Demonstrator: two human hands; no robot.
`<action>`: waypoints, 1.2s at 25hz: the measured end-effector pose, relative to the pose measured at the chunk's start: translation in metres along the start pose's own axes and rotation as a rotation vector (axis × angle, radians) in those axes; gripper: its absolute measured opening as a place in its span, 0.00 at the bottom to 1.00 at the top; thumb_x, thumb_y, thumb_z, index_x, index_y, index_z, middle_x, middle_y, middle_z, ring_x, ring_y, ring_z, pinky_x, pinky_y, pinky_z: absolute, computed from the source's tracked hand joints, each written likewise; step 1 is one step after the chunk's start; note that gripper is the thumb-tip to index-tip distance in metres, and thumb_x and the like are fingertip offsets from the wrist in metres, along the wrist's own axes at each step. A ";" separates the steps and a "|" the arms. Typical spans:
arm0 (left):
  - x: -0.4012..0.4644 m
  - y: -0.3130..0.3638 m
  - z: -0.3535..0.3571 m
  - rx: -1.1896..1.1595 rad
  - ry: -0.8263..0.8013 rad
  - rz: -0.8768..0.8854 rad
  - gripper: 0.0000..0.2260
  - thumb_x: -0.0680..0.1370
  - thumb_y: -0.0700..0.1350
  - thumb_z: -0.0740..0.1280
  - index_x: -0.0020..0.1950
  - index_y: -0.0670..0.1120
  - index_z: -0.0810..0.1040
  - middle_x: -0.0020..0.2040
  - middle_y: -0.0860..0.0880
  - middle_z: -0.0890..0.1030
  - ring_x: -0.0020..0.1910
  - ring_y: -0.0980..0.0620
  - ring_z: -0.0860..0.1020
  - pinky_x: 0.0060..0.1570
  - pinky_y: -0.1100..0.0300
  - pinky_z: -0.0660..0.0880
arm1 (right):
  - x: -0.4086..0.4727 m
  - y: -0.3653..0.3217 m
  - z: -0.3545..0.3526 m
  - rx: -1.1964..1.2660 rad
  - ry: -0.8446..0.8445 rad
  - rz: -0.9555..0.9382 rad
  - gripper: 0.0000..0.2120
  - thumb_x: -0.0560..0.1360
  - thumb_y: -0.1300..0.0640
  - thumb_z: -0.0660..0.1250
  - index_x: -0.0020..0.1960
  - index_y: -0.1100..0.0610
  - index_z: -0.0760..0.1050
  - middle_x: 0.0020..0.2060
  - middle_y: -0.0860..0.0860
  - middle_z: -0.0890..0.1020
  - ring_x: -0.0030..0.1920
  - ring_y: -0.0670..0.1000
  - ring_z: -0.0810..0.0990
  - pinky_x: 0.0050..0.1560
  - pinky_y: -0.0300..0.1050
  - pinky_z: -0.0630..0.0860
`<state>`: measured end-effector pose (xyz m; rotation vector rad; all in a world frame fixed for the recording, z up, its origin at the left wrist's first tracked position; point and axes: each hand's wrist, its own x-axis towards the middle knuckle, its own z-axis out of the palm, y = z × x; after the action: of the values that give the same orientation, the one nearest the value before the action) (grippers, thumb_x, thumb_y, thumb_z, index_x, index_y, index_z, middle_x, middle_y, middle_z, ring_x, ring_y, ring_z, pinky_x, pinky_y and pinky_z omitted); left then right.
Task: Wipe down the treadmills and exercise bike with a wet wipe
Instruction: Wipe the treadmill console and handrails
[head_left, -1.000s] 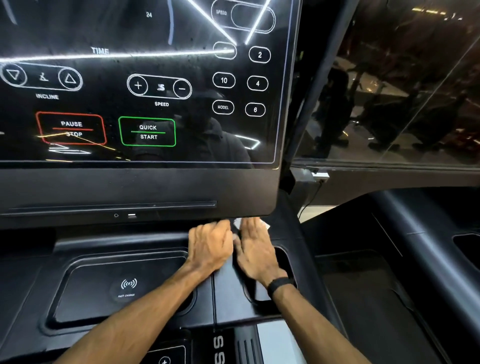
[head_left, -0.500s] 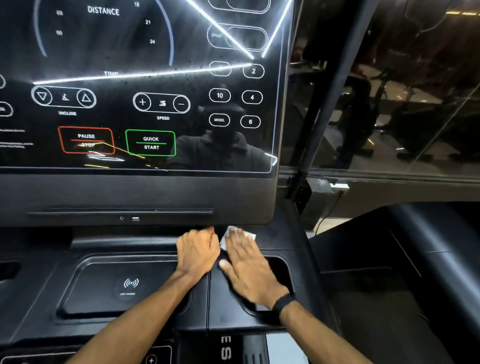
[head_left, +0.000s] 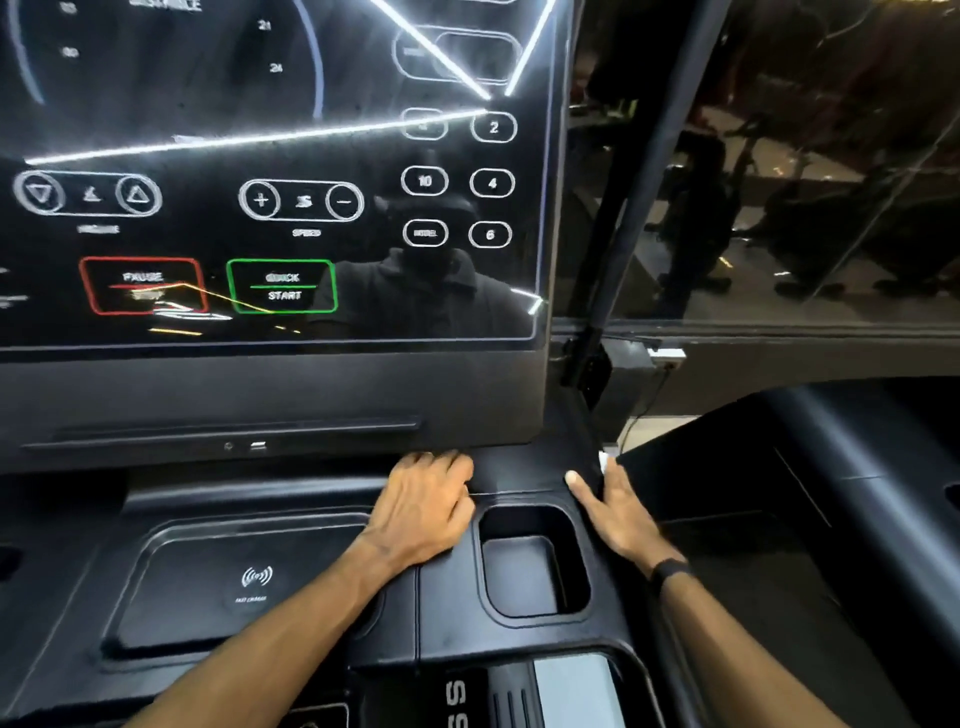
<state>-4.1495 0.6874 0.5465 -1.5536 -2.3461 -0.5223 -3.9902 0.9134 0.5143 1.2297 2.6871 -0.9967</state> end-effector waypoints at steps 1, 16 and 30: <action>0.001 0.000 0.003 0.015 -0.023 0.049 0.08 0.73 0.48 0.60 0.43 0.46 0.76 0.39 0.48 0.77 0.34 0.45 0.76 0.37 0.52 0.72 | -0.010 -0.001 0.005 -0.005 0.016 0.060 0.47 0.75 0.26 0.51 0.82 0.57 0.51 0.80 0.58 0.57 0.79 0.56 0.55 0.79 0.52 0.52; 0.014 -0.009 0.025 -0.079 -0.395 0.309 0.32 0.79 0.61 0.50 0.79 0.47 0.63 0.79 0.46 0.63 0.78 0.46 0.62 0.77 0.50 0.56 | -0.077 -0.033 0.008 -0.223 -0.043 0.447 0.46 0.77 0.25 0.47 0.78 0.61 0.61 0.75 0.59 0.67 0.74 0.60 0.68 0.73 0.53 0.62; 0.014 -0.007 0.021 -0.115 -0.406 0.259 0.32 0.74 0.55 0.53 0.77 0.47 0.66 0.79 0.48 0.63 0.77 0.48 0.64 0.76 0.51 0.57 | -0.025 -0.065 -0.003 -0.249 0.006 0.328 0.43 0.78 0.27 0.47 0.73 0.61 0.70 0.70 0.62 0.73 0.70 0.63 0.71 0.69 0.54 0.67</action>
<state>-4.1623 0.7054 0.5325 -2.1526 -2.3648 -0.3076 -4.0173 0.8662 0.5586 1.5454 2.4071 -0.5982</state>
